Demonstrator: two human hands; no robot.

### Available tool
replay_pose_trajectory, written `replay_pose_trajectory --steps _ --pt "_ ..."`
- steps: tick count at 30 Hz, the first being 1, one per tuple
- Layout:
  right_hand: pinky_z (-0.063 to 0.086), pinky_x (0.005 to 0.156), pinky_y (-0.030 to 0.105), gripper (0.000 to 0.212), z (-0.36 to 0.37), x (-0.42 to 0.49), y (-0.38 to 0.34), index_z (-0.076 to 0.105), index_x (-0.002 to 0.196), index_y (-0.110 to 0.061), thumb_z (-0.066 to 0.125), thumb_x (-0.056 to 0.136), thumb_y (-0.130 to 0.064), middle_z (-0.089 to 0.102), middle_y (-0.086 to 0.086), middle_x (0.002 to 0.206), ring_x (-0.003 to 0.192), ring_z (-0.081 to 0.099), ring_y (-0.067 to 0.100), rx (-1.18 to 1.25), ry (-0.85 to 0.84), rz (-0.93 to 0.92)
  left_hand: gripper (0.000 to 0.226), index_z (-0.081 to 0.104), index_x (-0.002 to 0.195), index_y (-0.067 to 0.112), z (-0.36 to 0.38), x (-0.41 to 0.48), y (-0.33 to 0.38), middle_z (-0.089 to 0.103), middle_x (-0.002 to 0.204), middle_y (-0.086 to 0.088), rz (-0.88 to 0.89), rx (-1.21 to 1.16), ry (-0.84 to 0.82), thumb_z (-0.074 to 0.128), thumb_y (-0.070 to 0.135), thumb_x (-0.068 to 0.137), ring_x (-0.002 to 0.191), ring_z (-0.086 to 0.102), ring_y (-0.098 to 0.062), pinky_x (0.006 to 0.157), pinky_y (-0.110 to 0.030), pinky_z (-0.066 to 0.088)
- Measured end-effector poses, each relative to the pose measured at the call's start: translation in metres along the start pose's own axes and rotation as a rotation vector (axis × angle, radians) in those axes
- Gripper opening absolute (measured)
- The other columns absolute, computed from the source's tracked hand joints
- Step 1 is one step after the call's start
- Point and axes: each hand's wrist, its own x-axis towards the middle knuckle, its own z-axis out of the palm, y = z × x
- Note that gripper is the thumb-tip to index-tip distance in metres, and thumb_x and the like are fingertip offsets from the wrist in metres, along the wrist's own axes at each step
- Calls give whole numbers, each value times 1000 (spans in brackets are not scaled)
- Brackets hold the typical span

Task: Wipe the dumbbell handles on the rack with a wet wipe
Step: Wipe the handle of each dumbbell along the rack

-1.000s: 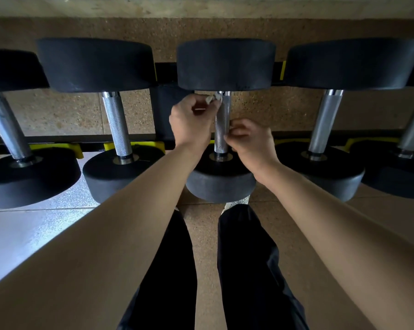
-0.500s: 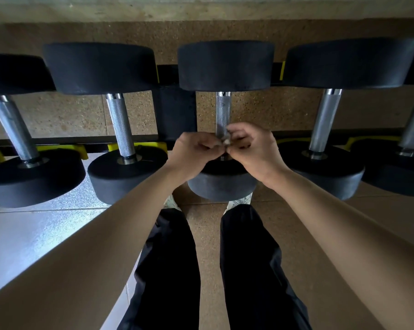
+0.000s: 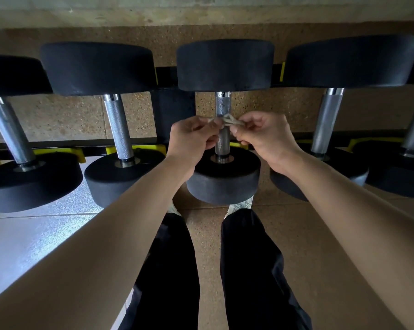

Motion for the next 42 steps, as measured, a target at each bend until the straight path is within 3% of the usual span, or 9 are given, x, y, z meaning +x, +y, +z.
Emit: replay_pose_trajectory --steps 7,12,15,21,25,28,34,39,42 --pt "59 73 23 16 3 38 -3 69 83 -25 72 93 -13 72 -2 87 80 70 10 -127 199 -57 12 72 87 9 12 24 18 75 84 -1 48 -336 44 67 0 95 82 73 -11 80 -24 57" --pt "59 68 26 15 21 51 -13 72 84 -14 72 90 0 73 4 82 68 67 11 488 315 204 10 74 84 13 17 38 7 73 77 1 -15 -399 156 74 8 92 72 65 -9 74 -24 55" --pt "60 69 25 16 32 48 -16 71 87 -19 75 88 -4 75 4 92 78 71 12 588 354 240 12 73 81 14 20 45 3 69 71 2 -26 -342 224 75 14 93 63 58 -9 65 -25 51" --pt "61 85 40 19 37 32 -5 77 91 -26 64 93 -13 76 -6 90 89 73 12 142 276 -68 12 72 83 14 26 44 9 73 82 -2 -18 -313 242 71 15 96 71 64 -13 66 -24 54" --pt "58 81 31 30 39 30 -1 73 103 -21 75 80 -40 74 -8 95 90 69 6 -260 269 -261 14 69 83 11 27 42 11 74 78 -1 4 -350 231 69 10 97 74 69 -14 67 -24 58" --pt "58 80 35 27 38 34 6 73 104 -21 75 83 -38 74 -6 95 89 70 11 -391 319 -310 11 70 84 11 25 41 11 74 81 -2 5 -324 232 71 11 96 73 69 -12 67 -23 56" --pt "59 60 51 28 20 40 11 74 81 -9 65 98 -28 69 4 67 62 68 26 -194 339 -183 18 70 75 14 20 36 22 72 72 1 44 -193 213 73 7 91 63 63 -8 66 -19 55" --pt "60 68 51 23 23 53 7 72 73 -10 72 93 -23 69 5 67 62 63 15 53 451 -49 26 65 66 20 27 31 23 63 71 -2 56 -96 250 74 11 89 56 47 -12 55 -25 42" --pt "58 73 31 21 39 53 0 70 72 -17 70 94 -14 68 -6 72 70 62 7 112 482 -1 16 73 79 19 29 37 19 67 70 8 5 -173 293 71 11 93 51 50 -3 54 -19 43"
